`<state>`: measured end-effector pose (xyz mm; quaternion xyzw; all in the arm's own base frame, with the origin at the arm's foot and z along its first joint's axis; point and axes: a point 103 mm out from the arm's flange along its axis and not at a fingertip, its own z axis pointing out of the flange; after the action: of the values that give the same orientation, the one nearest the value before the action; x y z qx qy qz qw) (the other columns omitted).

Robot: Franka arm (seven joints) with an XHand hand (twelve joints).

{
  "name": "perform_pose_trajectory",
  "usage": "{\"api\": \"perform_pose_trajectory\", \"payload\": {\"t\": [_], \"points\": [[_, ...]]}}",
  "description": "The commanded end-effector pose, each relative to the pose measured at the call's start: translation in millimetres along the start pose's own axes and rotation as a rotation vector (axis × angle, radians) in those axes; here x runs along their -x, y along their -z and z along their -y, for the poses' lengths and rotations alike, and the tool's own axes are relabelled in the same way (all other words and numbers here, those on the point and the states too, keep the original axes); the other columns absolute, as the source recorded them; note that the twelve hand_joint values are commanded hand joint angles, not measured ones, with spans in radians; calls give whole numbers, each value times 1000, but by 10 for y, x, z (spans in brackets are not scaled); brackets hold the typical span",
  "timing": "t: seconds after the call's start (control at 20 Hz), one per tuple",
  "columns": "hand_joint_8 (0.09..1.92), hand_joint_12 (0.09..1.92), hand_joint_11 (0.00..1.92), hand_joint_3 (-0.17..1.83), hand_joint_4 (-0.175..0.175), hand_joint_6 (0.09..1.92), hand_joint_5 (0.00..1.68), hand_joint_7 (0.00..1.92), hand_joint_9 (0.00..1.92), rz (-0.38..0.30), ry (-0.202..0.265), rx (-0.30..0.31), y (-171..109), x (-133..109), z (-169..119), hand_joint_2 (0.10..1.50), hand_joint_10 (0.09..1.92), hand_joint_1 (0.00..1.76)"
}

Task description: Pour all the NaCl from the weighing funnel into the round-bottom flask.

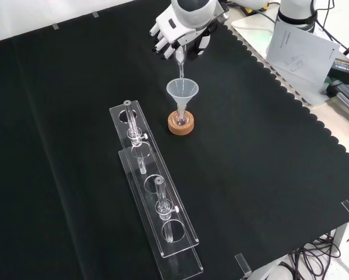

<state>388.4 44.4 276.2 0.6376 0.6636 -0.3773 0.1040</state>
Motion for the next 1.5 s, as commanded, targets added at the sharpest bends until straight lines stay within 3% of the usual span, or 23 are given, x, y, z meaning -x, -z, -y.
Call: {"api": "perform_pose_trajectory", "payload": {"t": [0.05, 1.5], "points": [[663, 1079, 781, 644, 175, 797, 1201, 720, 1085, 41, -2, -16, 19, -29, -10, 692, 339, 1103], [660, 1075, 784, 646, 175, 795, 1202, 717, 1089, 194, -25, -46, 136, -79, 27, 690, 325, 1103]]}}
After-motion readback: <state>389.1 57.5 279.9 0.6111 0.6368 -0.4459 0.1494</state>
